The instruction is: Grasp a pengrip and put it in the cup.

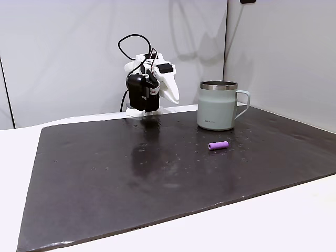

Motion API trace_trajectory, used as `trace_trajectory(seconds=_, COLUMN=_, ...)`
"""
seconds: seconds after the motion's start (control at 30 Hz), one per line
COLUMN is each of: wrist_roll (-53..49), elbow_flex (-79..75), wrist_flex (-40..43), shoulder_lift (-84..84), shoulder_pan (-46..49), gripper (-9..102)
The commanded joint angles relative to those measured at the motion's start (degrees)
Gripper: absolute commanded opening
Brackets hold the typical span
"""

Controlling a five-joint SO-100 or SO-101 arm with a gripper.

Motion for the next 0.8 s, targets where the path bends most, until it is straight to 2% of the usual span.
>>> trace_trajectory(seconds=0.0, wrist_roll=-5.2, elbow_flex=3.1, wrist_flex=-0.2, shoulder_lift=0.7, shoulder_pan=-3.8, gripper=0)
trace_trajectory(seconds=0.63, wrist_roll=-3.3, elbow_flex=3.1, wrist_flex=-0.2, shoulder_lift=0.7, shoulder_pan=-3.3, gripper=0)
trace_trajectory(seconds=0.77, wrist_roll=-4.7, elbow_flex=-2.5, wrist_flex=2.0, shoulder_lift=0.7, shoulder_pan=-2.7, gripper=0)
